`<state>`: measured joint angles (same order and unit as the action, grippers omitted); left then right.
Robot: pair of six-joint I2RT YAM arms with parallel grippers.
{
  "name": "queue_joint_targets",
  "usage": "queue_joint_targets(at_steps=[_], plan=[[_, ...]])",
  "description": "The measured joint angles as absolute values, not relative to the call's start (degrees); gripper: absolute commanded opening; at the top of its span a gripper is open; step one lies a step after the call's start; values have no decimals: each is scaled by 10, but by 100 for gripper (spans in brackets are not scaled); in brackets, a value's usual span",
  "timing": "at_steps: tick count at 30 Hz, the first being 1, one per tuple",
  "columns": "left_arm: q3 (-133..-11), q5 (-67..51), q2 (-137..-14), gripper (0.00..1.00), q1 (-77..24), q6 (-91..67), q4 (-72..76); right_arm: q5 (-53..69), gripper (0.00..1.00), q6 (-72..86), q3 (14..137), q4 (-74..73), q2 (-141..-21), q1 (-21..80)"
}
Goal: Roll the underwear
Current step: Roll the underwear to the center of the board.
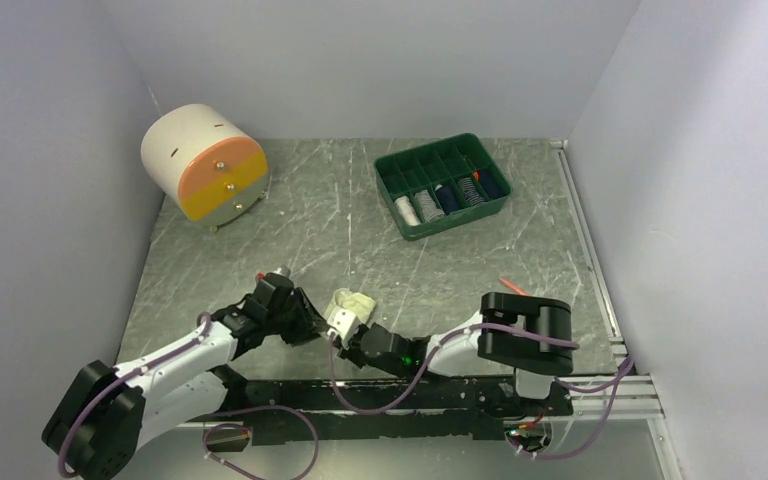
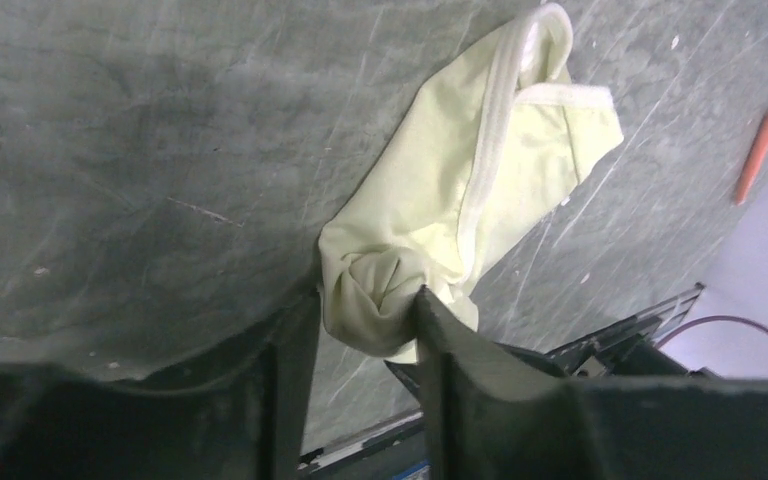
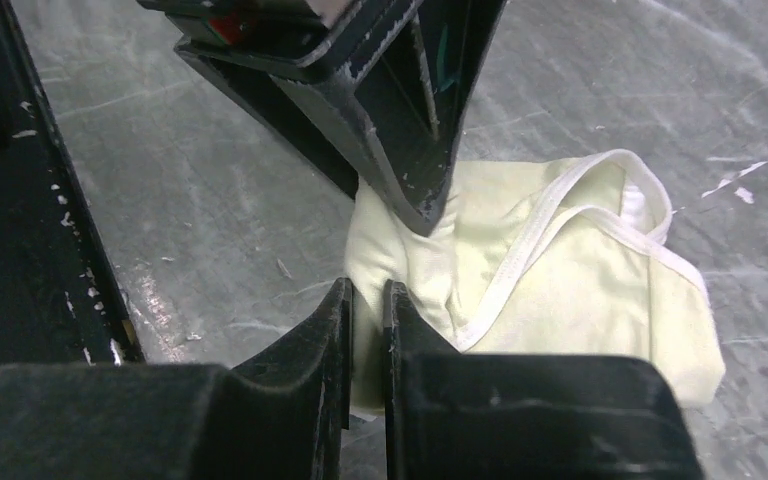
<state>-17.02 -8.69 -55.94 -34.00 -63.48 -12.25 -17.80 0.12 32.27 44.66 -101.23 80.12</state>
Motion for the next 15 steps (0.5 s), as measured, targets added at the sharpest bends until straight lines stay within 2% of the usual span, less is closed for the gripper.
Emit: queue_joint_targets(at_steps=[7, 11, 15], plan=[[-170, -86, -526, 65, -340, -642, -147, -30, 0, 111, 271, 545, -1012, 727], [-157, -88, -513, 67, -340, -646, -133, 58, 0, 184, 236, 626, -1030, 680], [-145, -95, -516, 62, -340, -653, -104, 120, 0, 243, 217, 698, -1060, 652]])
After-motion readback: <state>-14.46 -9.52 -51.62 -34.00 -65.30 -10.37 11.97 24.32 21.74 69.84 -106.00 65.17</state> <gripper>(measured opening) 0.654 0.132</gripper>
